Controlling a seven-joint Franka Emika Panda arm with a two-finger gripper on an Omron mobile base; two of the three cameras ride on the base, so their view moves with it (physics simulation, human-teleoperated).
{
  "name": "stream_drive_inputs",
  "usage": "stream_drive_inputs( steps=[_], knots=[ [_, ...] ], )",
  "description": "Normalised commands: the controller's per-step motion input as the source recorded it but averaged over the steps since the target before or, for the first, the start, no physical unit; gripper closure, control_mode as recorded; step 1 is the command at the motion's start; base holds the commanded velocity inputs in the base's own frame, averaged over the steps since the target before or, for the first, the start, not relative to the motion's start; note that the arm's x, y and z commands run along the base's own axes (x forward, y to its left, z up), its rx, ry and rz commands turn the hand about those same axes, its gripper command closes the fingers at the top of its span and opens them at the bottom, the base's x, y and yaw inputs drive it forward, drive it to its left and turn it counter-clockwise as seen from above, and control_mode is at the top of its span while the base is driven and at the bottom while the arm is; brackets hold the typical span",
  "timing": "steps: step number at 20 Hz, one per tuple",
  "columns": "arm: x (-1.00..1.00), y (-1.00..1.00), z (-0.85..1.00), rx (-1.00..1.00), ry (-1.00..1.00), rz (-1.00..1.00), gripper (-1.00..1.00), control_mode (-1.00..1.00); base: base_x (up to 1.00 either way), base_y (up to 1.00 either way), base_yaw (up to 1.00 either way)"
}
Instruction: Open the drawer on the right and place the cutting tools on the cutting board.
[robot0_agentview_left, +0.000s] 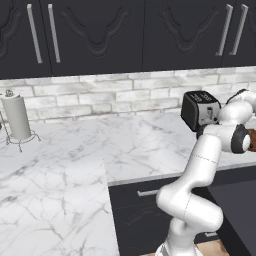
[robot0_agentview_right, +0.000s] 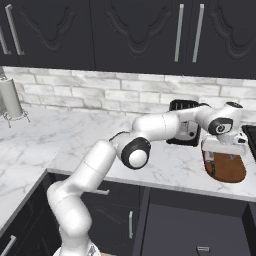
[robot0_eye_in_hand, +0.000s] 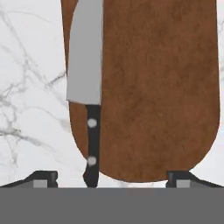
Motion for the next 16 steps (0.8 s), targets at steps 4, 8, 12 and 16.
stream_drive_inputs(
  steps=[4, 8, 12, 16],
  knots=[
    [-0.96, 0.02, 0.29, 0.00, 0.00, 0.00, -1.00, -1.00, 0.00, 0.00, 0.00],
    [-1.00, 0.28, 0.08, 0.00, 0.00, 0.00, -1.00, -1.00, 0.00, 0.00, 0.00],
    [-1.00, 0.53, 0.00, -0.02, 0.00, 0.00, -1.00, -1.00, 0.00, 0.00, 0.00],
    [-1.00, 0.74, 0.00, -0.06, 0.00, 0.00, -1.00, -1.00, 0.00, 0.00, 0.00]
  ],
)
